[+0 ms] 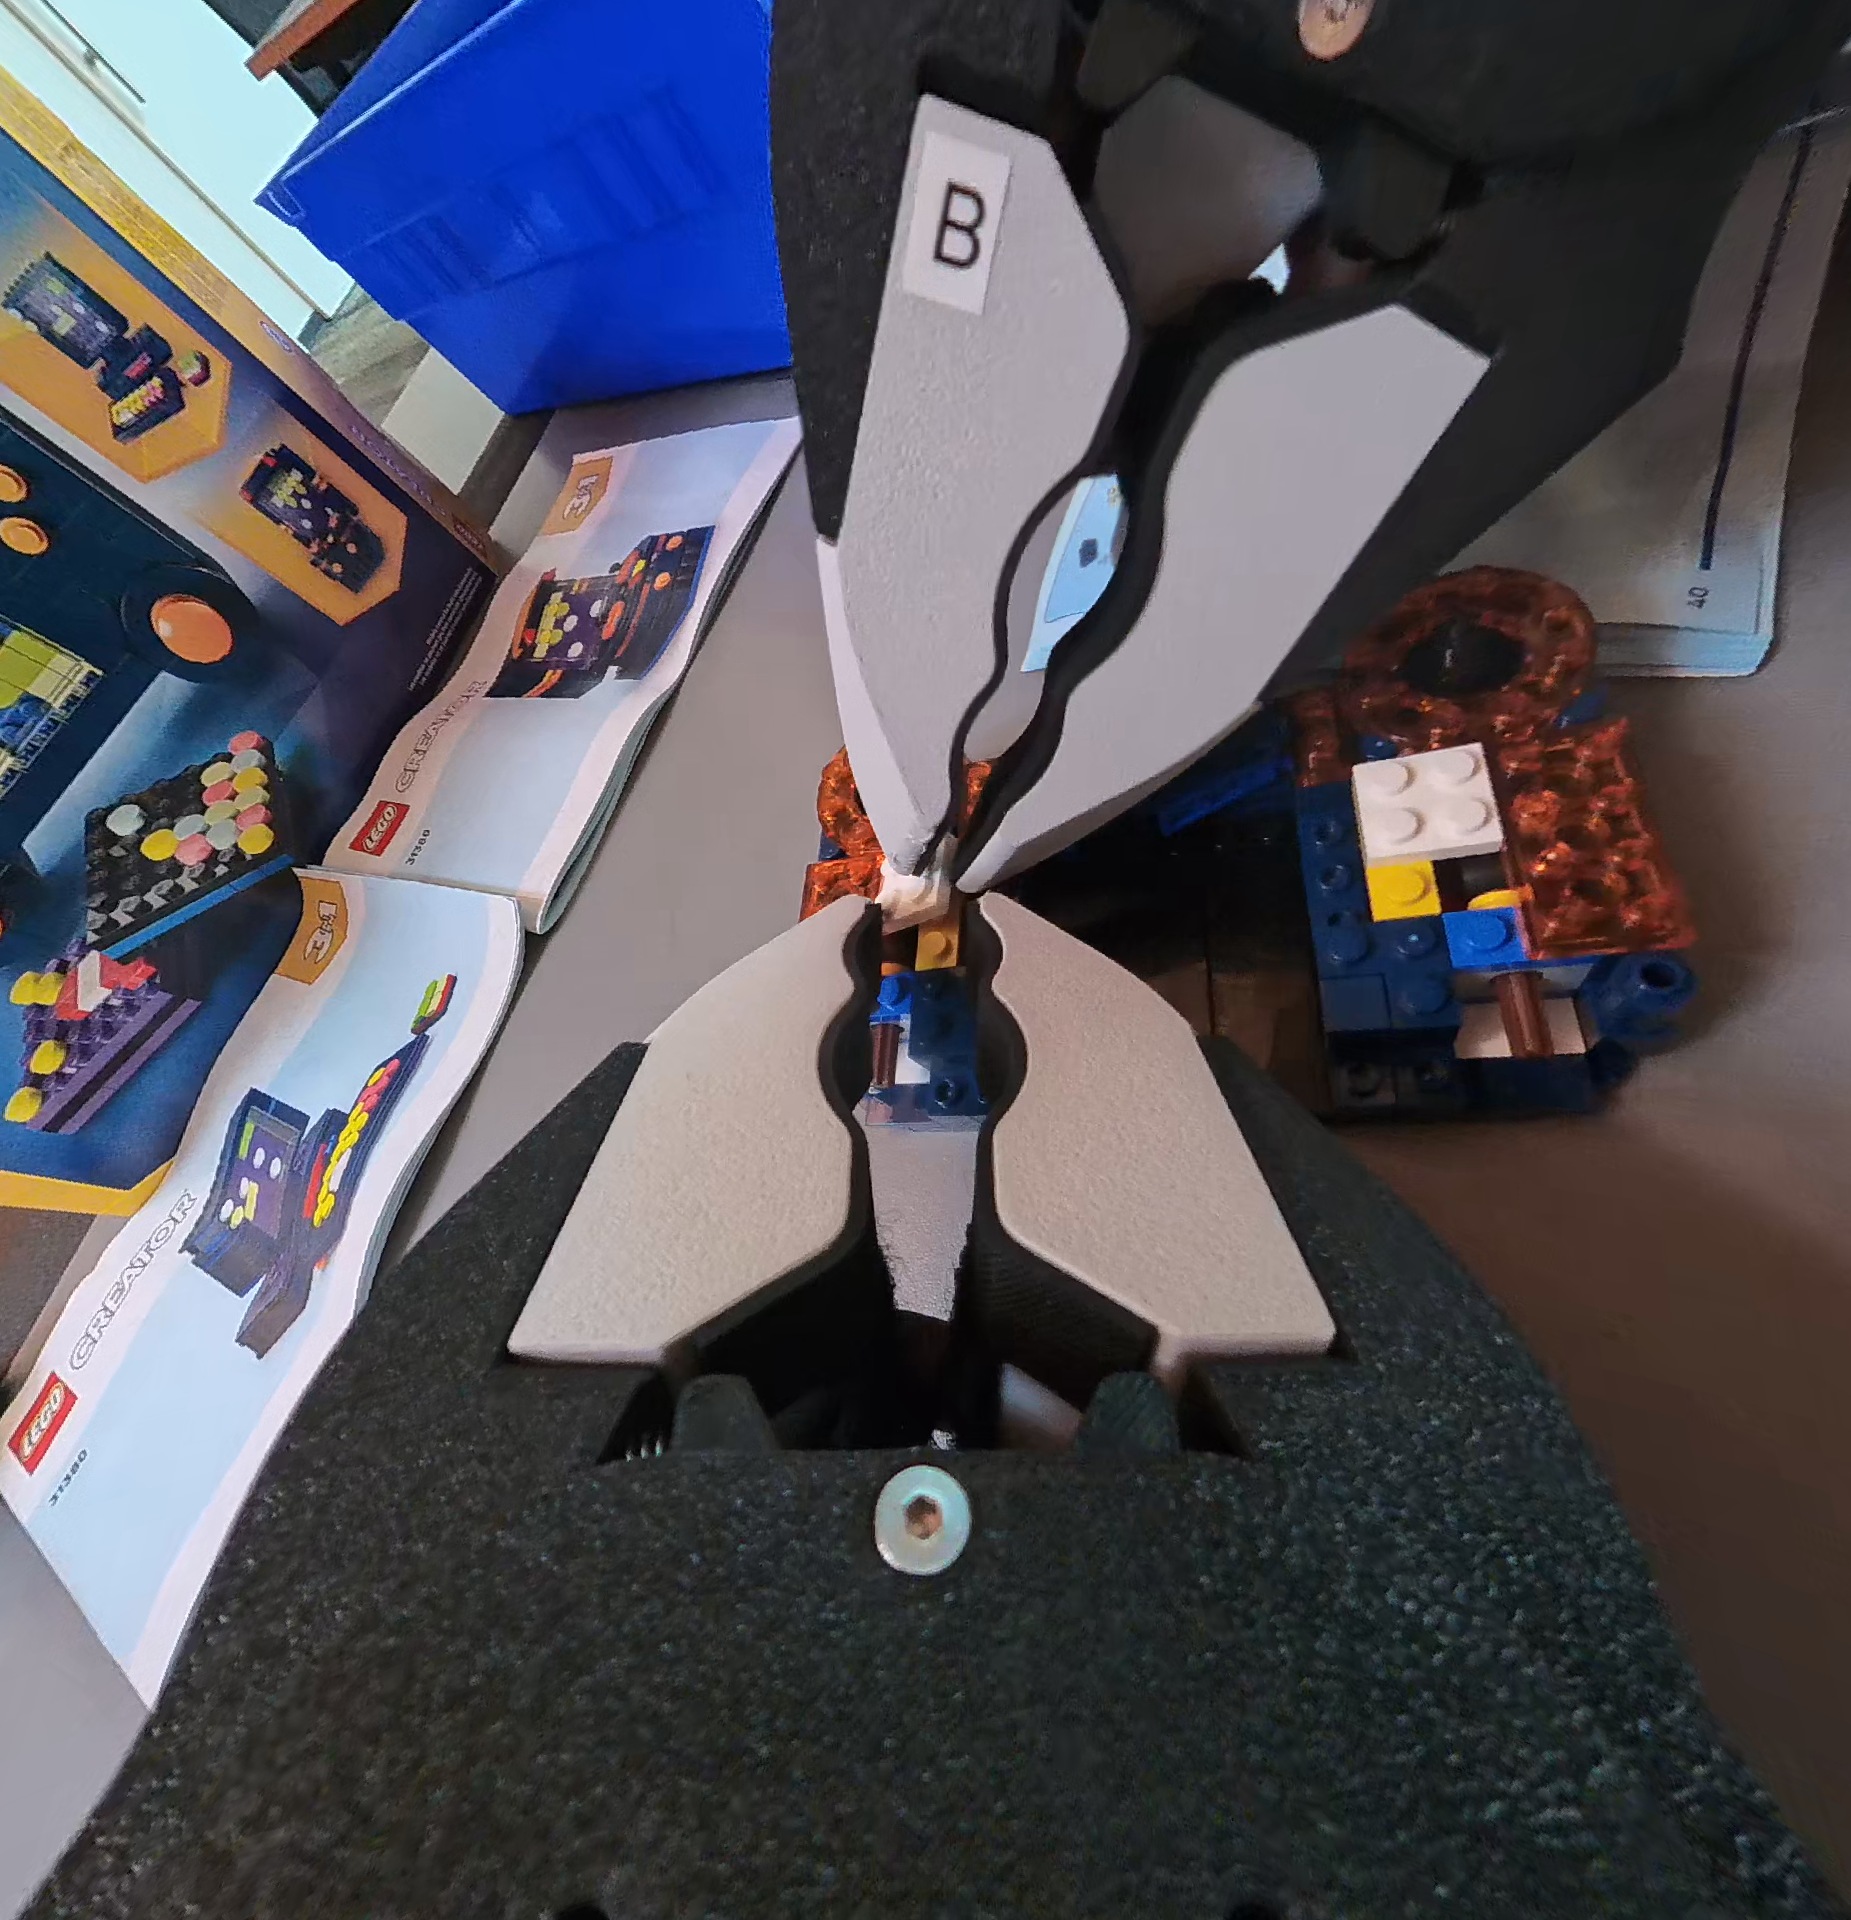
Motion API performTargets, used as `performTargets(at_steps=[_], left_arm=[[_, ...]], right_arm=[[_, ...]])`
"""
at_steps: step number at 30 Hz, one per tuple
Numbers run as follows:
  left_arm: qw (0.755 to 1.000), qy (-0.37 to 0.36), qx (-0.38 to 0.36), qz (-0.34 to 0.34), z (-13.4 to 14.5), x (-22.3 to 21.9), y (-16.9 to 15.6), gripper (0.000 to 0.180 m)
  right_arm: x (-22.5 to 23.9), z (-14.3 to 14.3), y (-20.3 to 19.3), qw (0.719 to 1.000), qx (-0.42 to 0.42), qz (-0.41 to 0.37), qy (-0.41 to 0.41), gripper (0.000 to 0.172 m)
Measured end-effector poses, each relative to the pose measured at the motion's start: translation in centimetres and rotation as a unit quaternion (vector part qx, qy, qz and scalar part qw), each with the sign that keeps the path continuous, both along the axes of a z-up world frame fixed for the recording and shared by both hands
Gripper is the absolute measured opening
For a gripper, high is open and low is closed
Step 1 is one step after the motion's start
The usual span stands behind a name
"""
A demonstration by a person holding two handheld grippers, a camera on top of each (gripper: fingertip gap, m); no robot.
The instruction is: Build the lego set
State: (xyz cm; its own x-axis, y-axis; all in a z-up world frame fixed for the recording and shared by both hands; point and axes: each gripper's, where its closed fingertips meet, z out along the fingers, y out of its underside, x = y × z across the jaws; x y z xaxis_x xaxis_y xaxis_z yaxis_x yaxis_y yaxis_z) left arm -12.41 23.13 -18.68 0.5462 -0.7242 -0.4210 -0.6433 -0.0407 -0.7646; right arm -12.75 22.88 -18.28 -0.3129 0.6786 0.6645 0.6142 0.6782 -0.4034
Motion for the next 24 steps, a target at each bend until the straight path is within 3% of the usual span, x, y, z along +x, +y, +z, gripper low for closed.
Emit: performTargets(at_steps=[9,16,19,24], left_arm=[[0.999,-0.037,0.033,-0.014,1.4,0.1,-0.3,0.008],[1.0,-0.002,0.017,-0.019,0.3,0.2,-0.4,0.005],[1.0,0.002,0.013,-0.02,0.2,0.3,-0.4,0.005],[1.0,0.004,0.015,-0.019,0.2,0.2,-0.5,0.005]], right_arm=[[0.0,0.1,0.0,1.0,0.02,0.002,0.007,0.004],[-0.1,0.0,0.0,1.0,0.011,-0.002,0.008,0.005],[0.0,-0.1,-0.1,0.999,-0.034,-0.005,0.013,0.007],[0.3,1.0,-0.4,0.976,-0.205,-0.006,0.067,0.003]])
